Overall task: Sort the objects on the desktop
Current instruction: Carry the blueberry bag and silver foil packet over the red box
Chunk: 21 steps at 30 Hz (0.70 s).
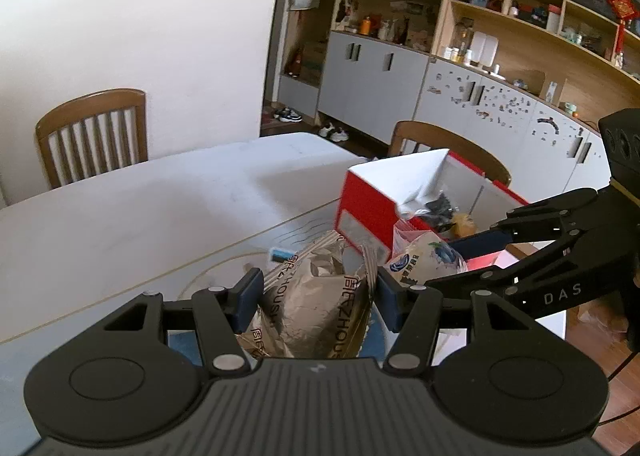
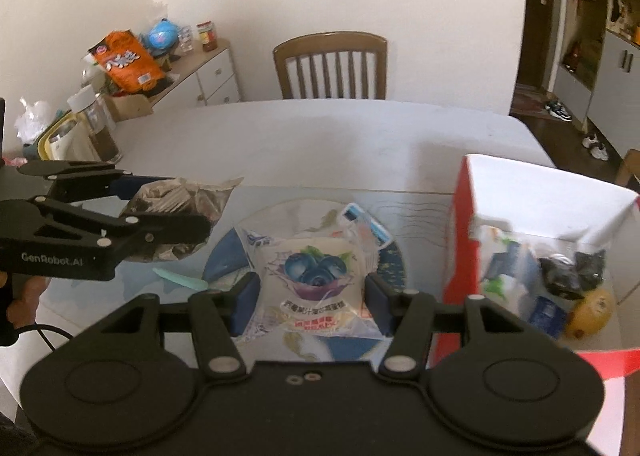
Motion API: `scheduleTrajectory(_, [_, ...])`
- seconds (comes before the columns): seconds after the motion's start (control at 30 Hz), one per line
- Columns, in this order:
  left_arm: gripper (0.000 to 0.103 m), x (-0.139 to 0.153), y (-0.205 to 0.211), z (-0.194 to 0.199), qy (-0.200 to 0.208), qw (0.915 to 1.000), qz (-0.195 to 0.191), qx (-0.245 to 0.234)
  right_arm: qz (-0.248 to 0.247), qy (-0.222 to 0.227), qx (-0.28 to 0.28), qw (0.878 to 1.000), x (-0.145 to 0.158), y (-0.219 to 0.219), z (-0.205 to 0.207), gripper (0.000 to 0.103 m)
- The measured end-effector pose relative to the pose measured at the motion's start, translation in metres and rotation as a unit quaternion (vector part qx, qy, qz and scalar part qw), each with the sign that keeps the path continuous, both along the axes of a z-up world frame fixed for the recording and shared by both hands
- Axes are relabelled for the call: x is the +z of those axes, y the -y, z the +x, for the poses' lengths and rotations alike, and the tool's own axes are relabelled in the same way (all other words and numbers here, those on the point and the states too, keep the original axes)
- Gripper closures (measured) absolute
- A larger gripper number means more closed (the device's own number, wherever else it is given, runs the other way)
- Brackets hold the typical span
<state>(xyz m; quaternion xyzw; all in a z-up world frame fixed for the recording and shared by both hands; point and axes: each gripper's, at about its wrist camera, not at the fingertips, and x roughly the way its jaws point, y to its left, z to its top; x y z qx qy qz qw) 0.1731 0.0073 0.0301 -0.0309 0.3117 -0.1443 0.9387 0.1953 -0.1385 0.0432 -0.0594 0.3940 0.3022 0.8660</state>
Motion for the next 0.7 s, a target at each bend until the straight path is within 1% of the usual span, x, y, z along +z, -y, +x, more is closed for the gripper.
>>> scheduleTrajectory(0.43, [0.045, 0.017, 0.058, 0.021, 0.015, 0.9991, 0.002, -0.041, 0.006, 0.01, -0.038, 0.999, 0.014, 0.062, 0.004, 0.046])
scheduleTrajectory(0.7, [0.045, 0.018, 0.093, 0.039, 0.018, 0.9983, 0.003, -0.056, 0.002, 0.016, -0.047, 0.999, 0.02, 0.097, 0.015, 0.046])
